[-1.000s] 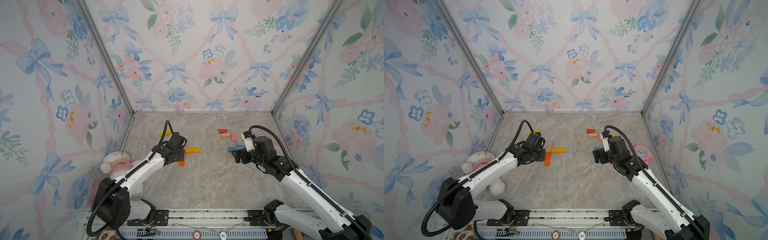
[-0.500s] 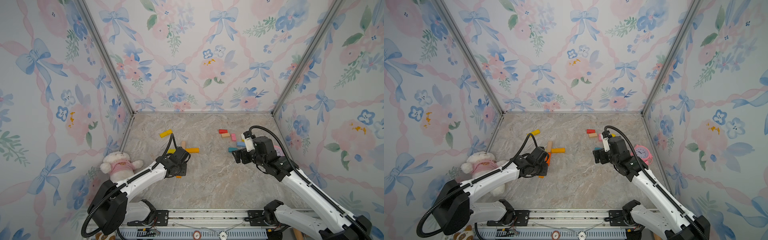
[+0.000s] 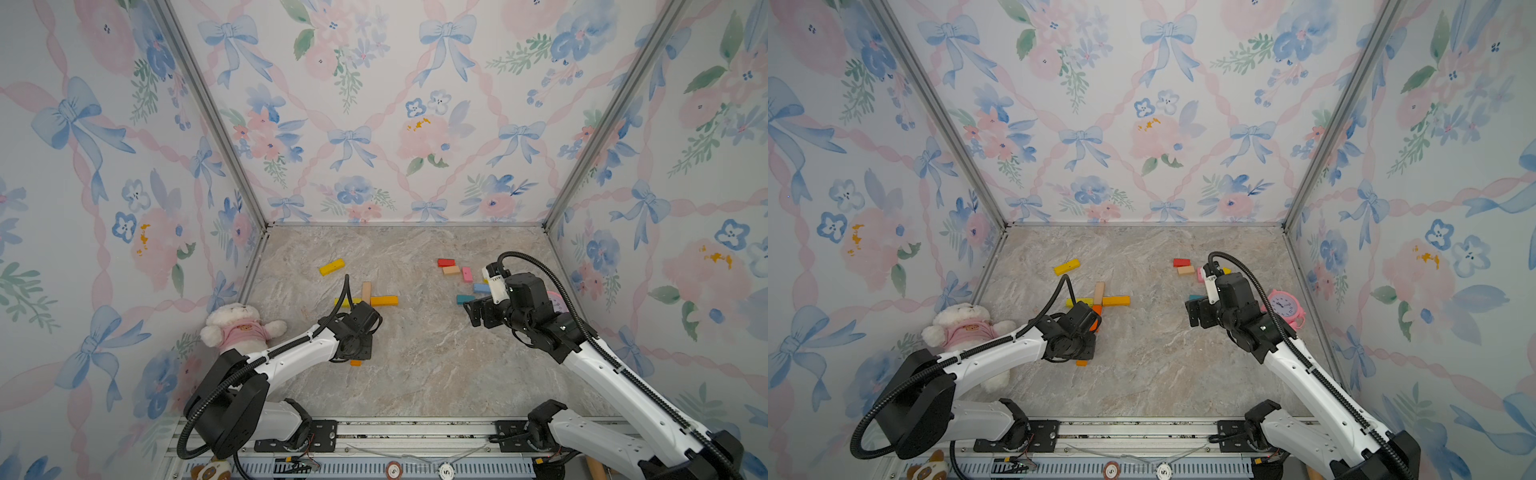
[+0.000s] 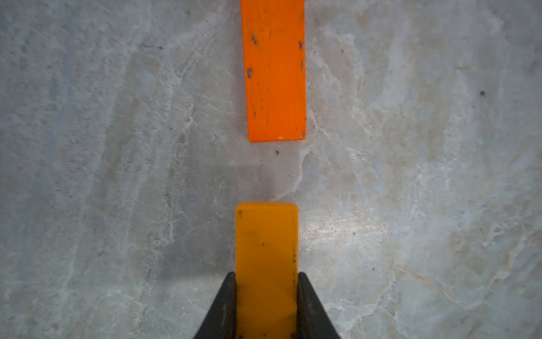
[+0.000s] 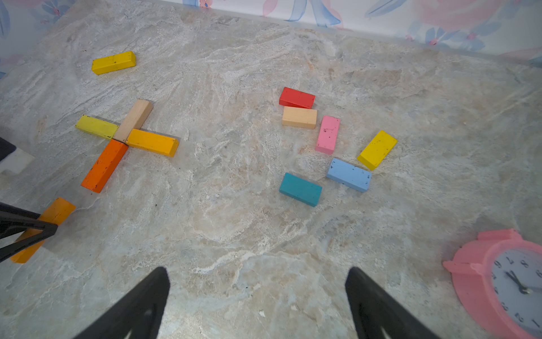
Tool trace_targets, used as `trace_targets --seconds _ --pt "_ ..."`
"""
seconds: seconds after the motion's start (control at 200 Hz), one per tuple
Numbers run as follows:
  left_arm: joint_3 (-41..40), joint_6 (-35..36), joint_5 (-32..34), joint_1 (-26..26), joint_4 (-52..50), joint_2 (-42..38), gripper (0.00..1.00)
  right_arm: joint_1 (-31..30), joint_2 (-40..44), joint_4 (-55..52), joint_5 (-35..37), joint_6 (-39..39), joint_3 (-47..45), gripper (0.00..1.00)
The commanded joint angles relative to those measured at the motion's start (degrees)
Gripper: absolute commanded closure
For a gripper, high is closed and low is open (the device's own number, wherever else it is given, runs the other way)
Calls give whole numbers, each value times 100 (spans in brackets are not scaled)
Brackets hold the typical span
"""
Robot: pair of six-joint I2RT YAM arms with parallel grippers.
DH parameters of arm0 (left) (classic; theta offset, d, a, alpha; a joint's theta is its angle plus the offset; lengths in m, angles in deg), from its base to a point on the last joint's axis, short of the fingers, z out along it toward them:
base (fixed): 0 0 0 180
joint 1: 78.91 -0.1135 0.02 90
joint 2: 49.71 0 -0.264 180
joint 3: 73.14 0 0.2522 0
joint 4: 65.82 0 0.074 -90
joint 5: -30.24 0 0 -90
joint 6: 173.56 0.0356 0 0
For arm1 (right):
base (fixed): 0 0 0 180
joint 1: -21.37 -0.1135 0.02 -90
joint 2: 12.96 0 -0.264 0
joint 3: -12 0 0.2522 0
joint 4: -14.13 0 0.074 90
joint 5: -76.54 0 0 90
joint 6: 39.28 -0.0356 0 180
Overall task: Assemble the letter t with building blocks
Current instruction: Assemble the building block at the center of the board.
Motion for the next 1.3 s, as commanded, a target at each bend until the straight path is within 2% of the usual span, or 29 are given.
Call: trace_targets --seconds 0.0,1.295 --pt "-88 -76 -67 32 131 75 77 -65 68 -106 107 56 81 4" --pt "-114 36 122 15 583 674 70 -113 57 -96 168 56 47 4"
